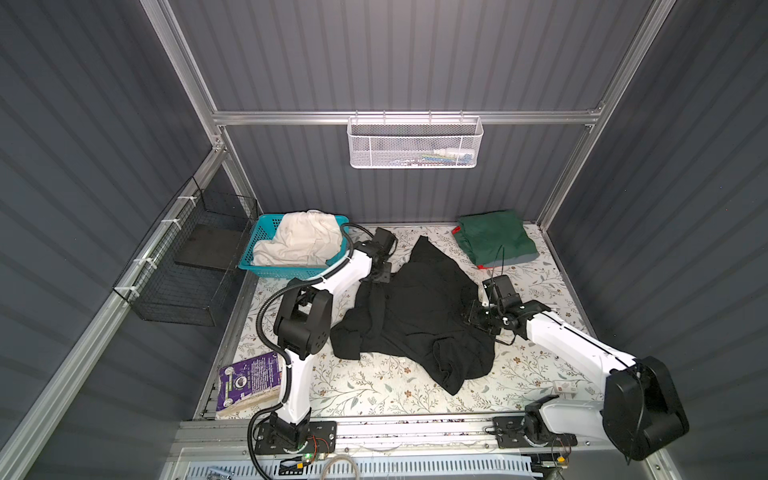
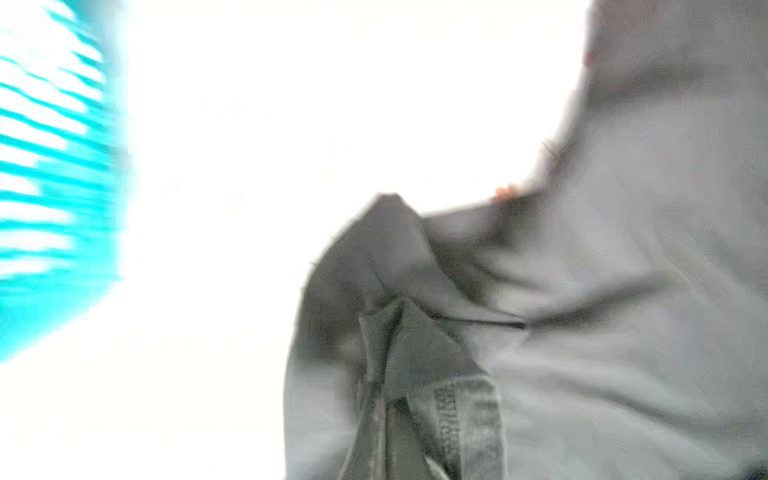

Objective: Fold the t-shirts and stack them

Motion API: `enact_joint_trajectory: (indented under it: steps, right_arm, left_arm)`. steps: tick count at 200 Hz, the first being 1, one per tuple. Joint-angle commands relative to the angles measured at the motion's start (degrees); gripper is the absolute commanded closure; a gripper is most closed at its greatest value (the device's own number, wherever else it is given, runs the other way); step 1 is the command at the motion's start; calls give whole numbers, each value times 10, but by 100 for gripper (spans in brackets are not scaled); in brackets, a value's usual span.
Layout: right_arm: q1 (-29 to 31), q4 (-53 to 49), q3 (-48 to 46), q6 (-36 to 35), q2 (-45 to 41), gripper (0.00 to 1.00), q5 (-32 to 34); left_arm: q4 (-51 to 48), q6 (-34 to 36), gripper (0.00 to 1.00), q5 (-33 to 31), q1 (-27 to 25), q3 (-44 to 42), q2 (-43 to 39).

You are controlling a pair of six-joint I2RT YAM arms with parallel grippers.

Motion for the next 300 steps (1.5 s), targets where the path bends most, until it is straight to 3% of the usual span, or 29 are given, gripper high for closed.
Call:
enact_joint_trajectory:
  steps: [1,55,87,129,135,142,164,178,248,269,300]
  right_arm:
    - [1,41,25,-18,31,46,9]
    - [-1,29,26,-4,102,49,71]
    - [-4,9,47,-1,144,50,82]
    - [-10,0,58,0,168,50,99]
    - [-13,0,59,1,170,50,100]
    - [-16,1,61,2,174,50,102]
    - [-28,1,70,-1,184,50,105]
    - [-32,-1,78,-4,191,50,112]
    - [-58,-23,117,-16,233,50,98]
    - [-59,-24,129,-23,239,68,97]
    - [-64,-34,151,-35,254,92,90]
  left_arm:
    - [-23,51,100,-71,-5,62,9]
    - [-17,33,100,-116,55,161,62]
    - [-60,29,100,-192,71,249,113]
    - [-34,25,100,-197,106,274,103]
    - [-32,28,89,-198,107,280,101]
    - [-32,32,62,-197,108,290,100]
    - [-52,38,38,-199,108,319,91]
    - [-42,38,25,-196,108,294,60]
    - [43,8,23,-84,90,40,-162]
    - [48,-13,22,-31,87,-14,-200]
    - [52,-26,21,-9,83,-74,-225]
